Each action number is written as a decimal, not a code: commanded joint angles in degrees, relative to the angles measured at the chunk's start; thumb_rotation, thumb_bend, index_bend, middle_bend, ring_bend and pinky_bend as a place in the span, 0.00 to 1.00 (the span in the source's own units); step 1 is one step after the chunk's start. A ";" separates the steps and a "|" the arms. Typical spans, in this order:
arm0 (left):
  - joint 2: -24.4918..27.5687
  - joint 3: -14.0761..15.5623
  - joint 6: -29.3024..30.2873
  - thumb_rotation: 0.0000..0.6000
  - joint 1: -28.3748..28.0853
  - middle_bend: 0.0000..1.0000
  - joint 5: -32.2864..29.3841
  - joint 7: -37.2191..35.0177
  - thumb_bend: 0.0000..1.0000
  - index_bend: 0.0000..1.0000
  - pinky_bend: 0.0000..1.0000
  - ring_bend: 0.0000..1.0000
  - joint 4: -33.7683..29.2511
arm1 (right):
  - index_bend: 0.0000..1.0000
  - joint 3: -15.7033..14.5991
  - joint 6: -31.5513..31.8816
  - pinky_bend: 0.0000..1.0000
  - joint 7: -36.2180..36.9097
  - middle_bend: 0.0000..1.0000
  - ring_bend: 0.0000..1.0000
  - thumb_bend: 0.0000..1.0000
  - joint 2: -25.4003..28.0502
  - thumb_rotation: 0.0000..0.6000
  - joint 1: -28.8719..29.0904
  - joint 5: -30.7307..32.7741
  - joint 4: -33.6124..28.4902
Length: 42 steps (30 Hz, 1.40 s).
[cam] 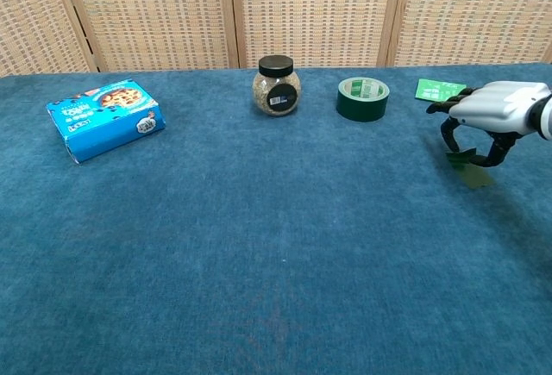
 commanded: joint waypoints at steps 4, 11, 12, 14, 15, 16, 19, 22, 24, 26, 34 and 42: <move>0.00 0.02 0.01 1.00 0.00 0.00 0.00 0.13 0.00 0.00 0.00 0.00 -0.09 | 0.42 -0.29 0.41 0.00 2.13 0.00 0.00 0.47 -2.17 1.00 0.20 -1.17 4.31; -0.01 0.02 -0.11 1.00 -0.08 0.00 -0.06 0.20 0.00 0.00 0.00 0.00 -0.09 | 0.45 -0.59 0.53 0.00 5.00 0.02 0.00 0.47 -4.51 1.00 0.56 -2.62 9.08; -0.03 0.02 -0.09 1.00 -0.07 0.00 -0.06 0.21 0.00 0.00 0.00 0.00 -0.08 | 0.45 -0.69 0.70 0.00 5.52 0.02 0.00 0.47 -4.93 1.00 0.64 -3.04 9.92; -0.05 0.03 -0.08 1.00 -0.08 0.00 -0.04 0.27 0.00 0.00 0.00 0.00 -0.09 | 0.45 -0.82 0.79 0.00 6.45 0.02 0.00 0.47 -5.53 1.00 0.83 -3.66 11.17; -0.05 0.05 -0.10 1.00 -0.09 0.00 -0.02 0.30 0.00 0.00 0.00 0.00 -0.11 | 0.45 -0.86 0.56 0.00 6.98 0.02 0.00 0.47 -5.82 1.00 0.99 -3.88 11.81; -0.05 0.06 -0.10 1.00 -0.09 0.00 -0.01 0.33 0.00 0.00 0.00 0.00 -0.12 | 0.45 -0.87 0.29 0.00 7.26 0.02 0.00 0.47 -6.02 1.00 1.13 -3.95 12.26; -0.06 0.07 -0.07 1.00 -0.10 0.00 0.01 0.43 0.00 0.00 0.00 0.00 -0.18 | 0.45 -0.91 -0.69 0.00 7.95 0.02 0.00 0.47 -6.84 1.00 1.69 -4.24 14.02; -0.04 0.05 -0.06 1.00 -0.09 0.00 -0.05 0.36 0.00 0.00 0.00 0.00 -0.16 | 0.45 -0.83 -1.25 0.00 8.24 0.02 0.00 0.47 -7.81 1.00 2.08 -4.33 15.77; -0.02 0.04 -0.08 1.00 -0.09 0.00 -0.08 0.32 0.00 0.00 0.00 0.00 -0.18 | 0.45 -0.77 -1.77 0.00 8.42 0.02 0.00 0.47 -8.40 1.00 2.26 -4.26 16.80; -0.02 0.03 -0.12 1.00 -0.12 0.00 -0.09 0.33 0.00 0.00 0.00 0.00 -0.18 | 0.45 -0.80 -2.18 0.00 8.55 0.02 0.00 0.47 -8.84 1.00 2.39 -4.30 17.68; -0.06 0.07 -0.25 1.00 -0.18 0.00 -0.14 0.42 0.00 0.00 0.00 0.00 -0.09 | 0.45 -1.07 -2.74 0.00 9.58 0.02 0.00 0.47 -10.09 1.00 2.38 -4.88 19.80; -0.20 0.05 -0.59 1.00 -0.33 0.00 -0.42 0.81 0.00 0.00 0.00 0.00 -0.06 | 0.45 -1.45 -3.50 0.00 10.04 0.02 0.00 0.47 -10.51 1.00 2.41 -5.48 20.65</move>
